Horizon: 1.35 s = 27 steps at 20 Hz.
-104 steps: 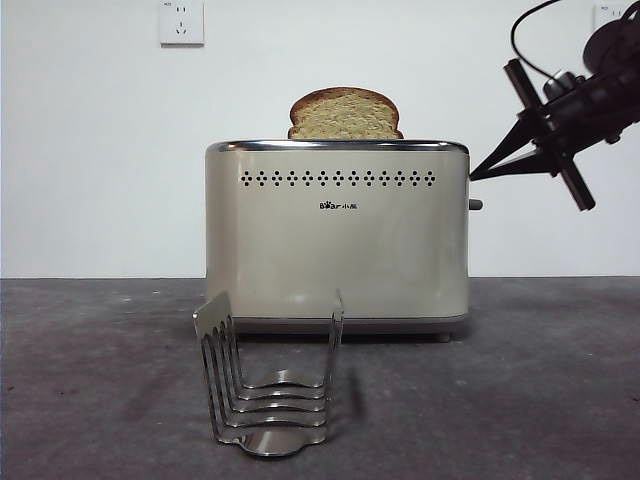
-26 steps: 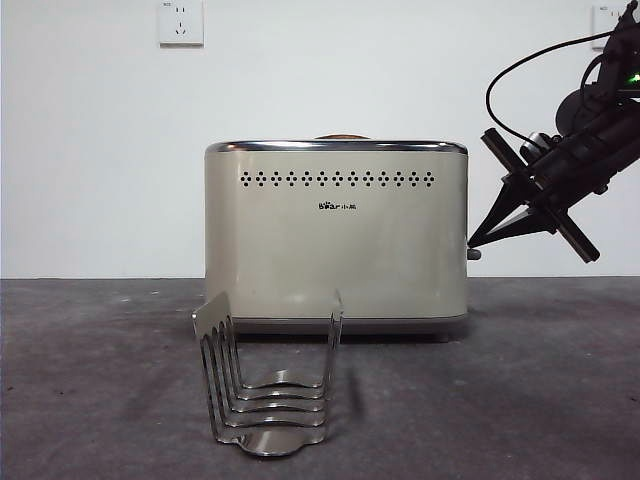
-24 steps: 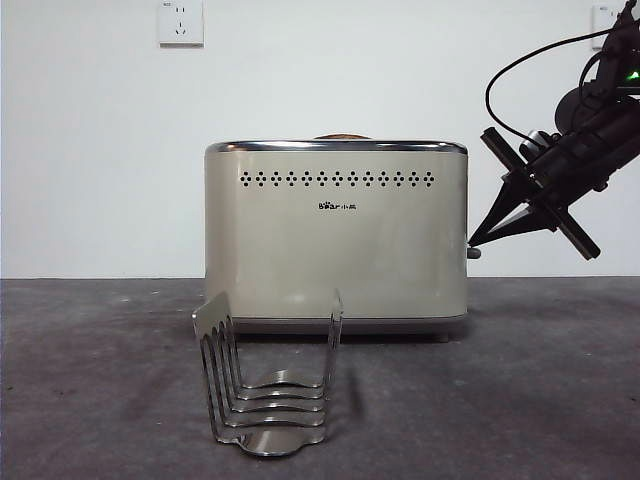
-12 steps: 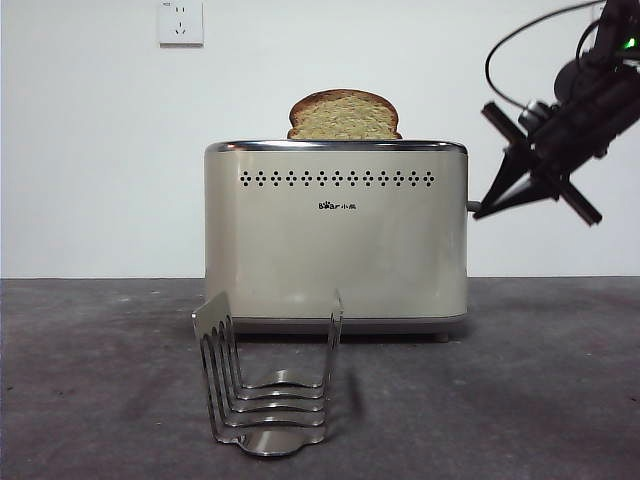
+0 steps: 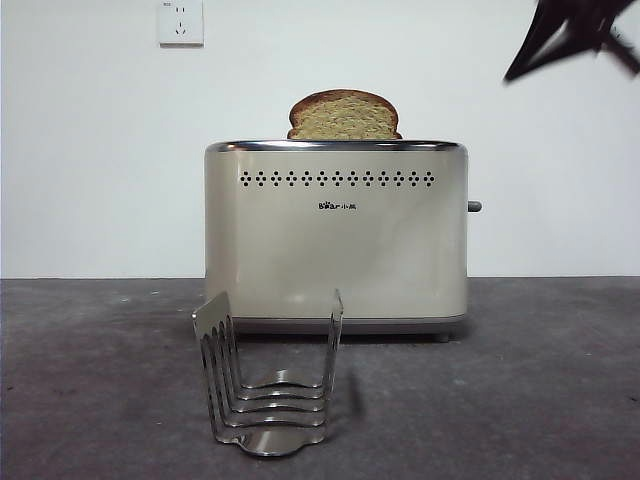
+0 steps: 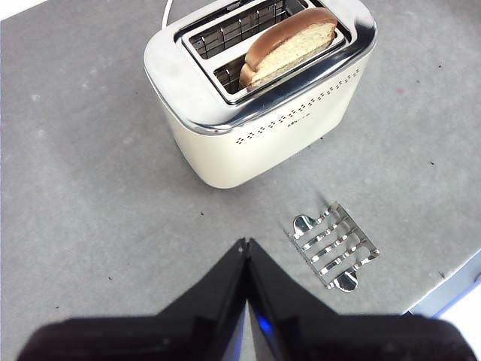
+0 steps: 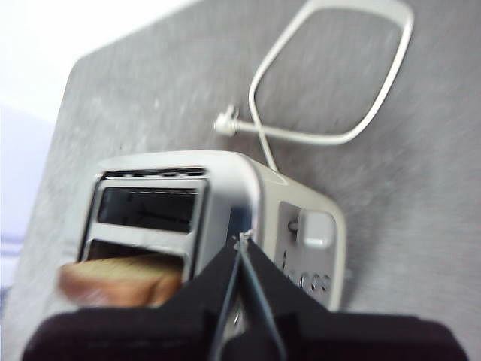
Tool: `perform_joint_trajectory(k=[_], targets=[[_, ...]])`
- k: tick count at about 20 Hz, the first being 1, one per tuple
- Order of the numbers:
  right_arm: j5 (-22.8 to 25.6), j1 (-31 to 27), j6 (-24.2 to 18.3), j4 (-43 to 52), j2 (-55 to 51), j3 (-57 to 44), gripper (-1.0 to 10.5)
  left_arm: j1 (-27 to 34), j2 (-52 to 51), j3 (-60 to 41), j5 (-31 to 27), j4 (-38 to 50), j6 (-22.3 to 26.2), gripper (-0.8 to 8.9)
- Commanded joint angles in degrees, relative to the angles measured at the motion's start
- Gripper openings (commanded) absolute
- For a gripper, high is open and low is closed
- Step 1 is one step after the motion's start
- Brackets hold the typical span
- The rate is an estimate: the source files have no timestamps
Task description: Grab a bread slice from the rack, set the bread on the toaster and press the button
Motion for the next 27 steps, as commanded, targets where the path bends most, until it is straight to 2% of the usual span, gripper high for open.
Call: perform_joint_trajectory(k=[1, 4, 6, 10, 14, 23, 27], targets=[[4.4, 0.0, -2.1, -2.5, -5.6, 0.3, -0.1, 0.0, 0.0, -0.4, -0.2, 0.0, 0.7, -0.05], [11.0, 0.0, -3.9, -7.1, -13.2, 0.3, 0.0, 0.0, 0.0, -0.4, -0.2, 0.0, 0.7, -0.04], [13.6, 0.0, -4.1, -10.6, -17.0, 0.3, 0.0, 0.0, 0.0, -0.4, -0.2, 0.1, 0.7, -0.04], [16.1, 0.0, -4.5, -19.5, -21.3, 0.4, 0.0, 0.0, 0.0, -0.4, -0.2, 0.0, 0.7, -0.04], [18.3, 0.0, -4.5, -26.5, -21.2, 0.4, 0.0, 0.0, 0.0, -0.4, -0.2, 0.1, 0.7, -0.04], [30.0, 0.0, -4.5, -26.9, -19.1, 0.4, 0.0, 0.0, 0.2, -0.4, -0.2, 0.1, 0.7, -0.04], [33.8, 0.0, -4.4, -26.9, -19.1, 0.4, 0.0, 2.0, -1.0, -0.3, -1.5, 0.1, 3.3, -0.03]])
